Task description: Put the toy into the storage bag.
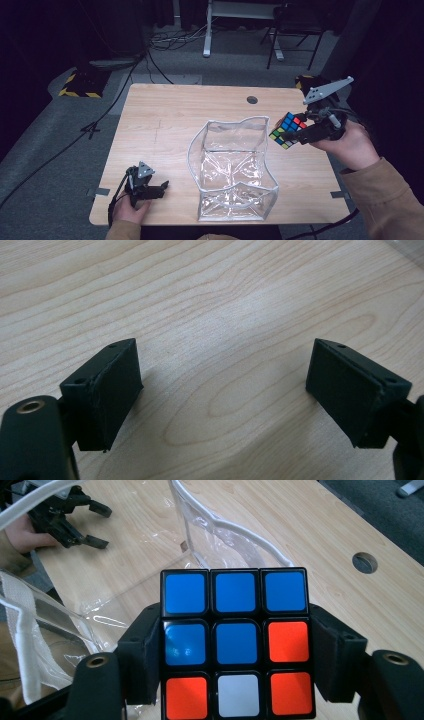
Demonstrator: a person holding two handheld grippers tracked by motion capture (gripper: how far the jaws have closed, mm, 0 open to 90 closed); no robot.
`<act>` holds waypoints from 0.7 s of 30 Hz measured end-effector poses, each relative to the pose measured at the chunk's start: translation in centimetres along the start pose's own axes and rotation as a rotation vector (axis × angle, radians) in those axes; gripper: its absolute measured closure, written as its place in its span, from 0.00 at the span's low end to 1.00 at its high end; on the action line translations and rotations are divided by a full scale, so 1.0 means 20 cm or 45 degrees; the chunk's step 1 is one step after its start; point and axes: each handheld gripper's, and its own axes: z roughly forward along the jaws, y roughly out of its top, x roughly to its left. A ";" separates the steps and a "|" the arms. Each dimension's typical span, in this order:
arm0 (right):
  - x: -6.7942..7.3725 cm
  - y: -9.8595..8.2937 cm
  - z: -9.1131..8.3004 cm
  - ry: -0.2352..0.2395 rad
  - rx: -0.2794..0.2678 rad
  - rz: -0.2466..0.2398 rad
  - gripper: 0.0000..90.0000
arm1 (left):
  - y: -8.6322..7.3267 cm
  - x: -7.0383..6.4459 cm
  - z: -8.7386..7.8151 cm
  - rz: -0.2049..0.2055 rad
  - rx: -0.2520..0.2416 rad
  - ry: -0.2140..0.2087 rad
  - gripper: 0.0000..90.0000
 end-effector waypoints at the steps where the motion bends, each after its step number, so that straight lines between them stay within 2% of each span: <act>1: 0.01 0.01 0.00 0.000 0.003 -0.004 0.37 | 0.00 0.00 0.00 0.002 0.001 0.001 0.17; 9: 0.06 0.09 0.03 0.025 0.016 -0.066 0.37 | 0.00 0.00 0.00 0.001 0.001 0.000 0.17; 21: 0.18 0.23 0.10 0.081 0.040 -0.164 0.37 | 0.00 0.00 0.00 0.003 0.001 -0.001 0.16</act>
